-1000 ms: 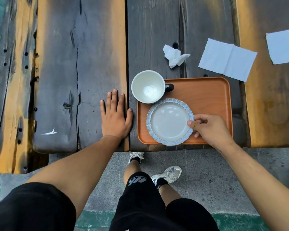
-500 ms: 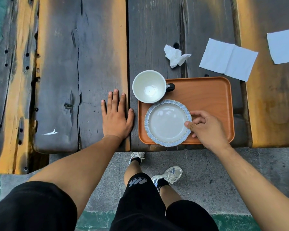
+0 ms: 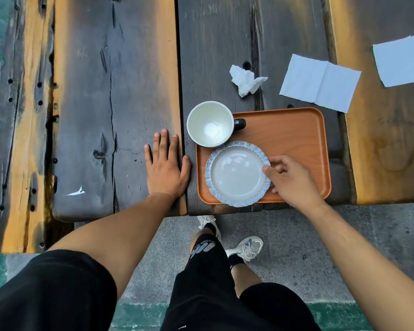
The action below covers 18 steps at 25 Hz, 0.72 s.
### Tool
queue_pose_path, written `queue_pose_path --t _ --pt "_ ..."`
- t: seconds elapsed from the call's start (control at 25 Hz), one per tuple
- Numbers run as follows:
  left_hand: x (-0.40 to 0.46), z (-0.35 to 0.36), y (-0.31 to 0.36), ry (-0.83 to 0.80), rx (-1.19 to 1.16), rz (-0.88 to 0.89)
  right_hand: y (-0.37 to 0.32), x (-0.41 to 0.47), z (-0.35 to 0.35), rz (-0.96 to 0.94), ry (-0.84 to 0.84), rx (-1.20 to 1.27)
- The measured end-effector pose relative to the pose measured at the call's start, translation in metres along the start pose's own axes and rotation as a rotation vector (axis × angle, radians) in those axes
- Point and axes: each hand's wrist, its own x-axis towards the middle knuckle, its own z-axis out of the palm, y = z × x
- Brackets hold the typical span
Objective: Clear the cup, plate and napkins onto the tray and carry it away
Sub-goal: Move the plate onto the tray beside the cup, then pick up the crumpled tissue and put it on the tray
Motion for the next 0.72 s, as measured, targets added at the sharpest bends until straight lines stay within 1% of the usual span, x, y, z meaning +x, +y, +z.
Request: queue_pose_path --t 0.24,0.48,0.6,0.72 --pt "0.0 -0.001 0.002 -0.016 0.004 -0.002 0.005 0.007 -0.003 -0.007 0.072 -0.006" --pt "0.0 -0.001 0.002 -0.022 0.028 0.002 -0.002 0.017 -0.015 -0.074 0.129 -0.137" --pt "-0.001 -0.003 0.003 -0.028 0.051 0.001 -0.01 0.022 -0.023 -0.094 0.132 -0.158" --pt "0.001 -0.005 0.004 -0.081 0.058 -0.012 -0.017 0.027 -0.033 -0.092 0.112 -0.193"
